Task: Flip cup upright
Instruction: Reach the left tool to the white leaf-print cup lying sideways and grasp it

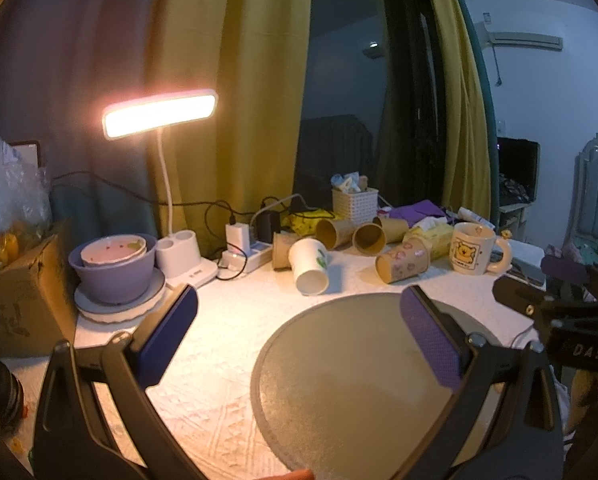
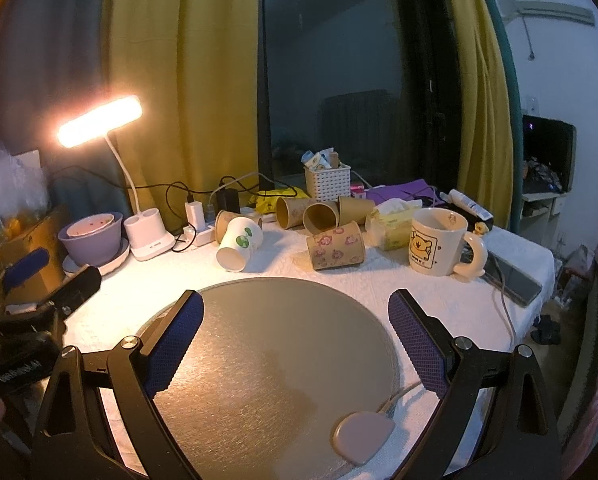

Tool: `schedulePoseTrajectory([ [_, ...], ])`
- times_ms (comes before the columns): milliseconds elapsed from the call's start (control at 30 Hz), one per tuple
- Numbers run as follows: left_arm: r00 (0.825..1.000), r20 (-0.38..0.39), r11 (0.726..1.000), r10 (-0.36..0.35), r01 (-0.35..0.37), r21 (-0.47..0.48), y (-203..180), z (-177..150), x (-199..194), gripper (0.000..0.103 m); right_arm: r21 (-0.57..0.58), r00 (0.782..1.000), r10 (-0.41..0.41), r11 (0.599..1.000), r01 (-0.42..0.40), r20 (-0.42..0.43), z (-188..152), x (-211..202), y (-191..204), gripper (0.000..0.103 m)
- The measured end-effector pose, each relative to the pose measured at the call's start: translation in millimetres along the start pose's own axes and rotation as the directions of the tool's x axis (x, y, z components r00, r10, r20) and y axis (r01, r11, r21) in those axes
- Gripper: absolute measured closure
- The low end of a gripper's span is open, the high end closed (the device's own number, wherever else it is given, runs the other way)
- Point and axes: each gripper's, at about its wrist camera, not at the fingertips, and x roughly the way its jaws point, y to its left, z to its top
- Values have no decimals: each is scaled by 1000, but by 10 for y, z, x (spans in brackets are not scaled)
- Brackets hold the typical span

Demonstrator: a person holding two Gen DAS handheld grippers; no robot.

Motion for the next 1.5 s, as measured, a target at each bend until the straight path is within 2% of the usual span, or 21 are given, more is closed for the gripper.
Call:
schedulePoseTrajectory([
  [133, 999, -50, 999, 15, -13, 44, -93, 58, 200, 1, -30, 1000, 13, 999, -13, -21, 56, 194, -65, 7],
  [267, 990, -137, 999, 27, -22, 36, -129, 108, 506, 1, -56, 997, 45, 997, -48, -58, 137, 495, -129, 7],
  [500, 955, -294, 999, 35, -39, -6, -159, 147, 1188, 1, -49, 990, 93, 994, -98, -102, 244, 982, -355, 7],
  [767, 935, -352, 999, 49, -43, 25, -336, 246, 1814, 1, -34, 979, 108, 993, -115, -171, 301, 1505, -614, 7],
  [933, 908, -416, 999, 49, -47, 15, -409, 246, 2297, 1, -19, 975, 114, 993, -119, -192, 369, 1745, -764, 7],
  [1067, 894, -444, 998, 64, -61, 21, -434, 245, 2654, 1, 10, 970, 130, 991, -131, -205, 396, 1892, -855, 7],
  [1133, 881, -467, 997, 71, -65, 30, -432, 216, 2819, 1, 20, 968, 138, 990, -136, -208, 402, 1938, -882, 7],
  [1300, 836, -548, 998, 44, -59, -9, -365, 125, 3167, 4, 48, 964, 155, 988, -148, -217, 385, 2009, -952, 7],
  [1333, 830, -556, 998, 40, -58, -14, -351, 115, 3208, 14, 53, 963, 156, 988, -148, -219, 381, 2023, -962, 7],
  [1400, 811, -584, 998, 36, -57, -18, -330, 77, 3288, 19, 61, 963, 154, 988, -144, -222, 370, 2045, -973, 7],
  [1467, 777, -630, 999, -2, -30, -41, -322, 14, 3368, 35, 70, 962, 152, 988, -140, -228, 359, 2066, -986, 7],
  [1500, 762, -648, 998, -20, -22, -57, -316, -20, 3388, 39, 73, 961, 151, 988, -138, -230, 356, 2066, -991, 7],
])
